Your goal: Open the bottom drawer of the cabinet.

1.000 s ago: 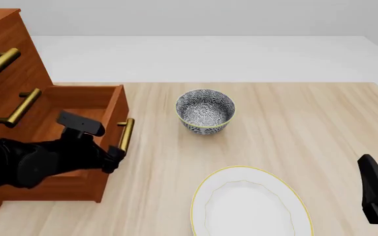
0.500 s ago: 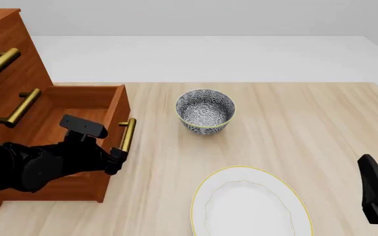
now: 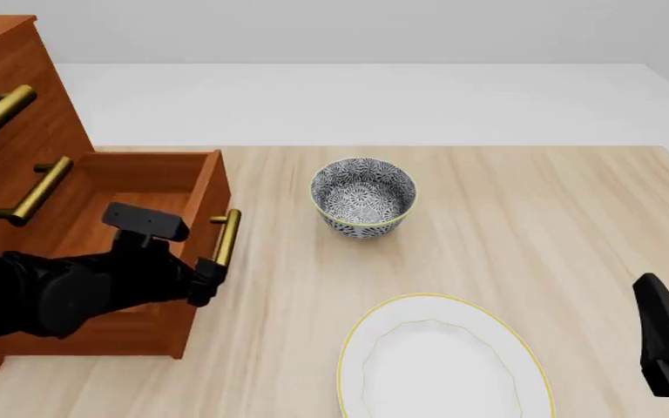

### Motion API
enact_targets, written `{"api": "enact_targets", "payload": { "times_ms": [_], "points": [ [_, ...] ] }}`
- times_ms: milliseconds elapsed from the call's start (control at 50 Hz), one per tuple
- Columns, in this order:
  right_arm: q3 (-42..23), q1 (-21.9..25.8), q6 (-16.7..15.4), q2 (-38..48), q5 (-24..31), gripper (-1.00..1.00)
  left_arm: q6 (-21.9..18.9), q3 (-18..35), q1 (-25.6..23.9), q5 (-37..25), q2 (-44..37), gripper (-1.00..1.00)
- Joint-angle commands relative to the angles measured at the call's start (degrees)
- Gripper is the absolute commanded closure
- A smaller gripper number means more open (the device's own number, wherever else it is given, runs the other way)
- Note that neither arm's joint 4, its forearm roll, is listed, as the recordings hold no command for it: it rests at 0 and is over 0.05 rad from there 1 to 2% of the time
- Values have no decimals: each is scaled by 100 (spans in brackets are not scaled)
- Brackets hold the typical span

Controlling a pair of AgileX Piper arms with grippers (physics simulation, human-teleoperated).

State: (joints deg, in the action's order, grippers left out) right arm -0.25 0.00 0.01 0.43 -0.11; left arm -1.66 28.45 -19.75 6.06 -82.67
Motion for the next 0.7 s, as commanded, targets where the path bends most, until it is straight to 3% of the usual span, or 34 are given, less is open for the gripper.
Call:
{"api": "enact_targets", "payload": {
  "times_ms": [20,700],
  "points": [
    [0,-1,-1,-1,0,-100,278,104,-360,-374,413,-100],
    [0,0,-1,0,0,-100,-206,659,-24,-1446,1679,-100]
  ]
}}
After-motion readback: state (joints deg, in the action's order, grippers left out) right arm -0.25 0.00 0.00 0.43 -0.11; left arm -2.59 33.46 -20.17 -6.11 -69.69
